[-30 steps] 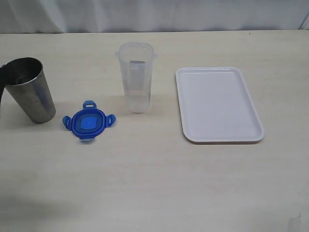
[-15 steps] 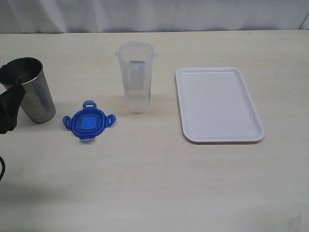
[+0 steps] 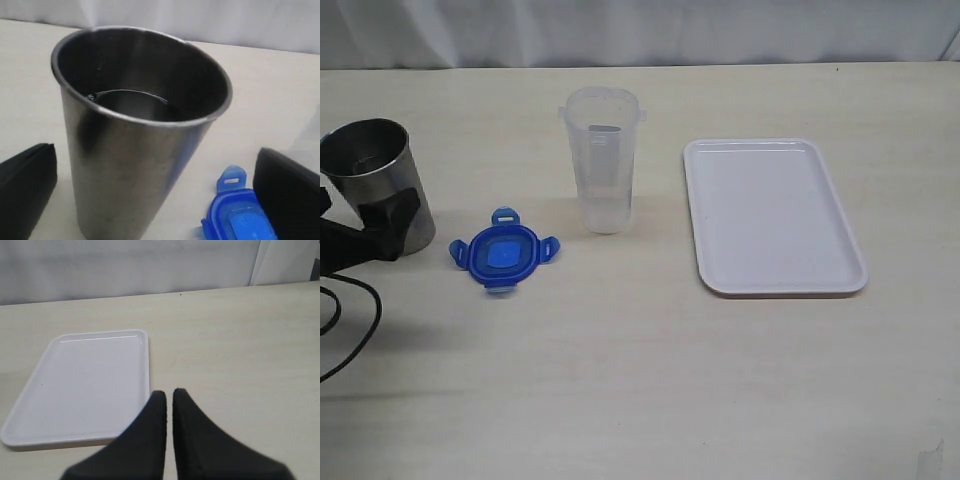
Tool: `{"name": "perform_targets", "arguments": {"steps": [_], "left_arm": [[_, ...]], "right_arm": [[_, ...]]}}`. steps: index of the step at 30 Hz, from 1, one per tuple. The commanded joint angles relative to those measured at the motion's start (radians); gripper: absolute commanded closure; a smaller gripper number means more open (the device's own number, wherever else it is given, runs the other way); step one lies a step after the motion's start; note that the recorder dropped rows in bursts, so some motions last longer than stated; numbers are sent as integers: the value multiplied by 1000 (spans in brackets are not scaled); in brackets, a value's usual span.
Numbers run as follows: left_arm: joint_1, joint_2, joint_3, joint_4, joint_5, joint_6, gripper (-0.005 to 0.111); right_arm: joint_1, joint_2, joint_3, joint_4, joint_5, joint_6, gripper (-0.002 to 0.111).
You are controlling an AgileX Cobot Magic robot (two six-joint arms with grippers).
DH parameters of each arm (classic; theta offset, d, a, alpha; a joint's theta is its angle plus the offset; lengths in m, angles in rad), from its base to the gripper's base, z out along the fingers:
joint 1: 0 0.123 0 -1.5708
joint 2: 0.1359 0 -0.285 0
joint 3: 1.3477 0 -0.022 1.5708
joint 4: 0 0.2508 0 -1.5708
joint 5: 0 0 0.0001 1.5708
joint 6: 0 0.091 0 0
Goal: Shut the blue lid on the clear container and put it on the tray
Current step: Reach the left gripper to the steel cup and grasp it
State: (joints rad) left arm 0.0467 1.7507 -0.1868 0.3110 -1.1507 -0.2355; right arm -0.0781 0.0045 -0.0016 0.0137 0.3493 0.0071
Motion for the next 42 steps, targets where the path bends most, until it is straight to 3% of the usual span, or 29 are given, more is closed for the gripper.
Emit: {"name": "perform_targets", "arguments": {"steps": [1,15,21,42], "left_arm": [[-2,105,-62,-9,-61,7,2],[-2,212,-197,16,-54,-1,2],[-2,215,-236,26,16,-1,2],[-2,215,-236,36,23,-7,2]], "right_arm": [[-4,-4,2,-4,-4,-7,104],[-4,-4,2,-4,-4,-7,104],[-4,-4,2,-4,-4,-7,104],[-4,-4,2,-4,-4,-7,104]]}}
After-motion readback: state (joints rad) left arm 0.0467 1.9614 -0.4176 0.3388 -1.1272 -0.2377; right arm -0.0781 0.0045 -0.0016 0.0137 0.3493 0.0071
